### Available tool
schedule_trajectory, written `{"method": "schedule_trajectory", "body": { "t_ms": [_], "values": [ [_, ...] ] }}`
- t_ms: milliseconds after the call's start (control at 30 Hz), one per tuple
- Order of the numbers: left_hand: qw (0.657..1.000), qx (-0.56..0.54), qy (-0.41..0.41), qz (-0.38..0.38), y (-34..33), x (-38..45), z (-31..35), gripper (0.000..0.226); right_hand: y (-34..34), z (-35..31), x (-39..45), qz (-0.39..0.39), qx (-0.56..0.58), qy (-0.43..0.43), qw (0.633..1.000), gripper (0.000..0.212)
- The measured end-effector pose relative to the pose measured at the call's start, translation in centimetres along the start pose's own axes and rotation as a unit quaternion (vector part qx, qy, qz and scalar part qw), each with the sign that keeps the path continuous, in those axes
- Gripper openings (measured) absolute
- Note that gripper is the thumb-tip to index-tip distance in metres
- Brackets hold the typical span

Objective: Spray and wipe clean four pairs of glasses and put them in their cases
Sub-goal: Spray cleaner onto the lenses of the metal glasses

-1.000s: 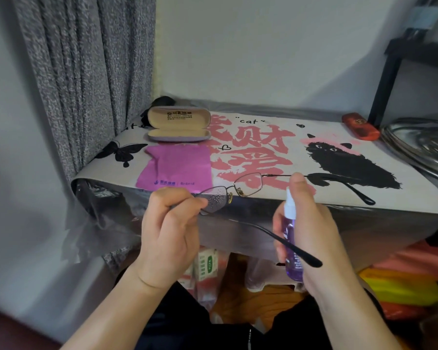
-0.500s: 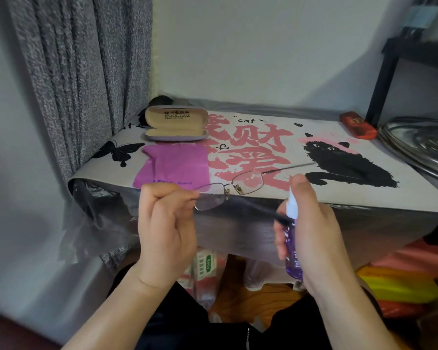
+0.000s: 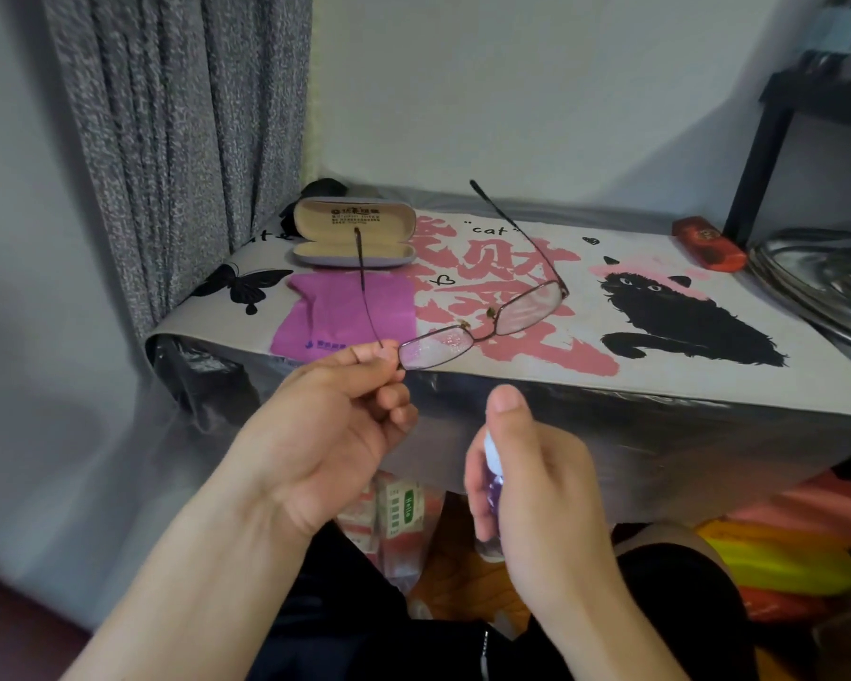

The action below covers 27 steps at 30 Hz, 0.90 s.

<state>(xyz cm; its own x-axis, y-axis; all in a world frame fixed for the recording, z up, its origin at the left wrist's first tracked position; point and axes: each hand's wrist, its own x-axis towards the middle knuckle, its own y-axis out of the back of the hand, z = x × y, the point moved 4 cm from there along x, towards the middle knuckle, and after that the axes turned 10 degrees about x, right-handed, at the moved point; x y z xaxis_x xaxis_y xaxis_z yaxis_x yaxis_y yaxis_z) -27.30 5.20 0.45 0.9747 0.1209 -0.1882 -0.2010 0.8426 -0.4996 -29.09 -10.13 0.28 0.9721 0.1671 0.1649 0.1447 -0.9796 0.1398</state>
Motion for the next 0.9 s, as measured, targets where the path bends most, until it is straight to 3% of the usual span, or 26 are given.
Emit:
{"method": "schedule_trajectory", "body": {
  "t_ms": [433, 633, 900],
  "values": [
    [0.998, -0.019, 0.056, -0.023, -0.2, -0.3, -0.5, 0.006, 1.0, -0.3, 0.3, 0.081, -0.03, 0.084, 0.993, 0.069],
    [0.999, -0.011, 0.049, -0.008, -0.1, -0.2, -0.6, 0.022, 3.6, -0.4, 1.3, 0.154, 0.057, 0.08, 0.983, 0.076],
    [0.999, 0.0, 0.039, -0.004, 0.1, 0.1, -0.8, 0.017, 4.2, -0.3, 1.5, 0.144, 0.057, 0.046, 0.987, 0.071]
  ]
}}
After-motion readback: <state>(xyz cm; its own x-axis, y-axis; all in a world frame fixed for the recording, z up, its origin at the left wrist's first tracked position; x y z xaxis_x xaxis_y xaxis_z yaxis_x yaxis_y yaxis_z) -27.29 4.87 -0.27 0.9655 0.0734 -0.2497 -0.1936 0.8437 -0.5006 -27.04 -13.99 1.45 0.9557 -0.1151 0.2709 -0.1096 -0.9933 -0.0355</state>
